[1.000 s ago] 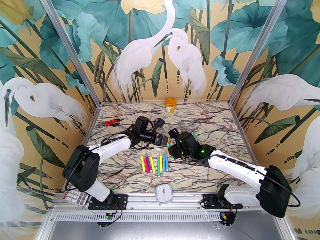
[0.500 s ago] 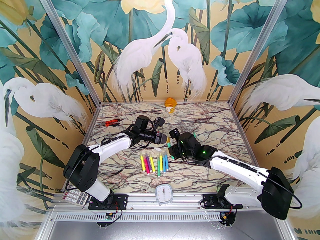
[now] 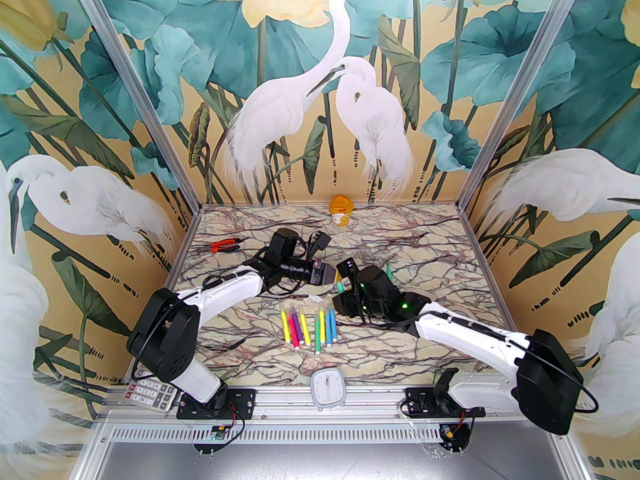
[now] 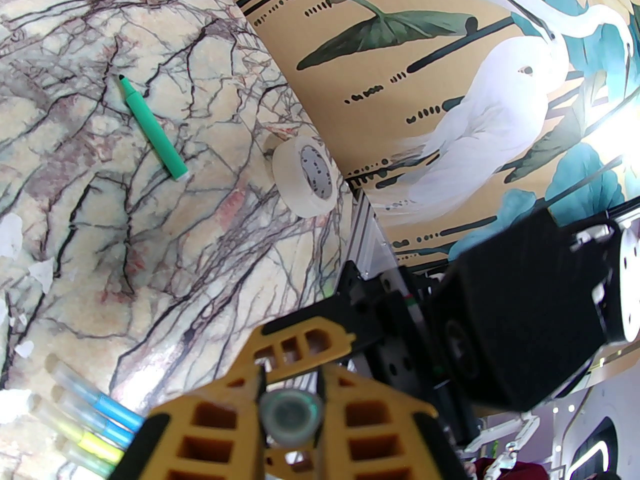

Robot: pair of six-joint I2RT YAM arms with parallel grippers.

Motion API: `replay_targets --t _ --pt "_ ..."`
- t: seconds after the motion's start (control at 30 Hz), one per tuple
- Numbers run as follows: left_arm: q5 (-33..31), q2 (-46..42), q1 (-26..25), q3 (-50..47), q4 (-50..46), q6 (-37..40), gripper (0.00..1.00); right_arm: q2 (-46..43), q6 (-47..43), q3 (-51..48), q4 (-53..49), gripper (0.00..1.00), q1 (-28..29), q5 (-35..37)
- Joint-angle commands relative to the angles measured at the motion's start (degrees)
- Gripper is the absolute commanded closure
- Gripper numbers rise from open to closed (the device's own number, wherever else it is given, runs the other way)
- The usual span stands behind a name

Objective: Open the pen caps

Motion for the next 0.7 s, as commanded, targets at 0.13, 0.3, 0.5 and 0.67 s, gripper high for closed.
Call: replay_targets --t 0.13,0.3,0.5,0.67 --pt "0.6 0.7 -0.3 1.7 0.6 -1.0 1.0 0.0 -0.7 -0.5 0.6 0.85 0.0 0.6" --pt "-2.1 1.3 -0.1 3.3 -2.0 -0.8 1.0 -1.3 -1.3 -1.5 -0.9 0.94 0.0 1.5" --pt "-4.4 1.5 2.0 5.1 -2.1 -3.4 1.0 -2.6 -2.4 -2.6 -4.5 0.99 0.0 2.0" --pt "-5.1 2.4 4.5 6.5 -0.7 -6.1 1.0 -4.4 -3.2 -4.2 -5.6 1.0 0.0 2.1"
